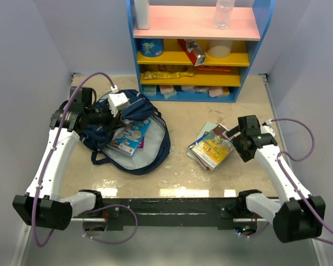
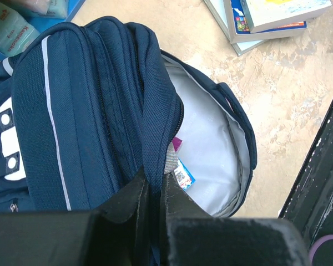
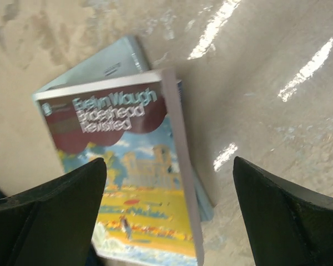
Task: Pack the student bag
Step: Pick up the book from the center of the board.
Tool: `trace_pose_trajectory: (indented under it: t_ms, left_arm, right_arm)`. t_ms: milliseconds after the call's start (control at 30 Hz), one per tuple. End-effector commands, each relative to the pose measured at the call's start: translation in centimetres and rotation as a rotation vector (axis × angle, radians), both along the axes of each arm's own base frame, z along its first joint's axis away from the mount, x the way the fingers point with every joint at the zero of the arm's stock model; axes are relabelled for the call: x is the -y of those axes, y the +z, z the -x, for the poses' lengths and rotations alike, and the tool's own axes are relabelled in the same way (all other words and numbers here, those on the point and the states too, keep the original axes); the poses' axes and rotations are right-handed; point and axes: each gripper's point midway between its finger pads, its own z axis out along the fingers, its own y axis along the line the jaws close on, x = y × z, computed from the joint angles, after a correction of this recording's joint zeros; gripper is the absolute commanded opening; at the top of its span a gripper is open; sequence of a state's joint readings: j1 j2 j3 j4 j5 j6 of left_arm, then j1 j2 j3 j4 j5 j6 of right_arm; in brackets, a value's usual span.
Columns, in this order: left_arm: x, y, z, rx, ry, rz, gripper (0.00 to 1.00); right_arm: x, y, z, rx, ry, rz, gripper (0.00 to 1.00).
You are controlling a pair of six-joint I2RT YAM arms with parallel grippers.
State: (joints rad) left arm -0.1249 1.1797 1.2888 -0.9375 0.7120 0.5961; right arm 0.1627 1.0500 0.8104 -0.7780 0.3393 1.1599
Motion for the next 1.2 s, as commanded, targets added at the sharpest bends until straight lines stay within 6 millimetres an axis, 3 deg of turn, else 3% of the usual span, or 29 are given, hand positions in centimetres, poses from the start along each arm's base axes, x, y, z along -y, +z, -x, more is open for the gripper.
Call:
trace_pose_trajectory:
  t_ms: [0,300,567,633,833,967,1067,1167]
  left_arm:
    - [1.7,3.1,-0.3,0.125,-0.092,0.081,0.00]
    - [1.8,2.7,-0.2,0.110,-0.095,0.086,0.00]
    - [1.7,2.6,-0.2,0.112,-0.092,0.080,0.00]
    - [1.7,2.5,-0.3,0.107,-0.091,0.081,0.00]
    - [1.7,2.5,-0.3,0.107,-0.090,0.079,0.00]
    - [1.6,2.6,-0.3,0.111,-0.087,0.074,0.00]
    - [1.6,2.5,-0.3,0.109,-0.089,0.076,0.00]
    - [1.7,2.6,-0.2,0.110,-0.094,0.080,0.00]
  right_arm:
    - [1.6,-1.8,-0.8,-0.041,0.017,0.012,0.99]
    - [1.8,-2.6,-3.6,0.101,0.040,-0.044,0.99]
    - [0.6,-5.4,-3.8,0.082,0.031,-0.122,0.98]
    - [0.6,-5.7,-3.9,0.083,0.022,-0.132,0.94]
    - [0.4,-7.0,-3.3,0.079,-0.023,-0.167,0.60]
    - [0.8,-6.5,-2.5,0.094,-0.050,-0.153,0.39]
    - [1.0,-5.8,-2.2,0.109,-0.056,-0.146,0.15]
    - [1.1,-4.8,-2.1,0.119,-0.048,-0.140,0.08]
